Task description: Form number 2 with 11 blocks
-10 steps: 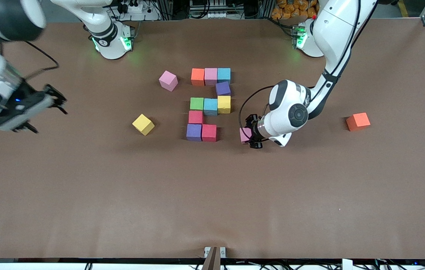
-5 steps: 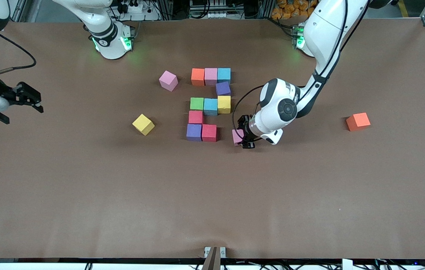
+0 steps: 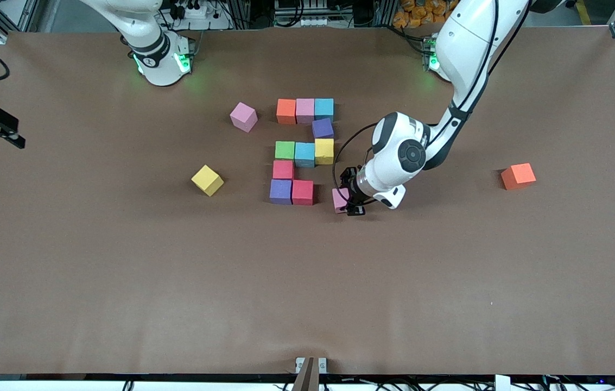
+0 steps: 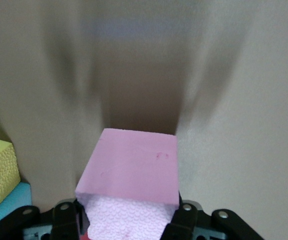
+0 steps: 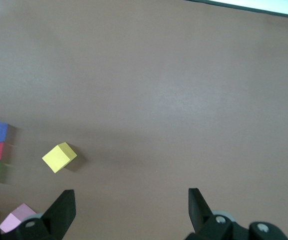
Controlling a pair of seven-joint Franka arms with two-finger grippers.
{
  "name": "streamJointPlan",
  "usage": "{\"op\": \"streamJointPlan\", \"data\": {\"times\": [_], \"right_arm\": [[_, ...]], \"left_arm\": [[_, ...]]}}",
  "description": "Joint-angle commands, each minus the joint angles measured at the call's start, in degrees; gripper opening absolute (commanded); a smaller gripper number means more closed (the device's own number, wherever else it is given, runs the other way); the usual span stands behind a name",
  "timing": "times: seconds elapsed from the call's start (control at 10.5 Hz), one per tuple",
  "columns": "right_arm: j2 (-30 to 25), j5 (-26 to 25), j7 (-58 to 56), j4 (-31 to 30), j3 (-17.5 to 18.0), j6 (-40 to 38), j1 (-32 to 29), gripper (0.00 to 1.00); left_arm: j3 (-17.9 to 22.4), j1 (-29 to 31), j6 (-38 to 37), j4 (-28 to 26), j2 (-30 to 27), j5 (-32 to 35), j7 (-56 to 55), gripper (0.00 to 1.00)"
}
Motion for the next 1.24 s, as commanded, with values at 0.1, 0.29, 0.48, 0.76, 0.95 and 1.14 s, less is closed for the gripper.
{"op": "streamJointPlan", "data": {"times": [0.1, 0.29, 0.48, 0.76, 0.95, 1.14], "right_arm": [[1.0, 1.0, 1.9, 2.0, 0.8, -1.0, -3.2, 1.00], [1.0, 0.9, 5.1, 2.1, 1.0, -1.0, -2.9, 1.00], [1.1, 0.9, 6.4, 2.2, 1.1, -1.0, -2.8, 1.00], [1.1, 0.9, 6.7, 2.4, 1.1, -1.0, -3.1, 1.00], [1.1, 0.5, 6.7, 2.7, 0.8, -1.2, -3.2, 1.00], [1.1, -0.3, 7.0, 2.7, 0.9, -1.2, -3.0, 1.00]], "left_arm": [[-0.7, -1.9, 1.9, 0.4, -0.1, -0.5, 0.1, 0.59], [-1.4, -1.8, 2.0, 0.4, 0.0, -0.8, 2.8, 0.59], [-2.5, -1.8, 2.1, 0.3, 0.7, -1.1, 5.1, 0.59], [-2.5, -1.7, 2.7, 0.5, 1.9, -1.1, 6.1, 0.59], [-2.6, -1.8, 2.8, 1.4, 2.8, -1.1, 6.1, 0.59], [-2.6, -1.9, 2.8, 2.3, 3.2, -1.2, 5.9, 0.59]]}}
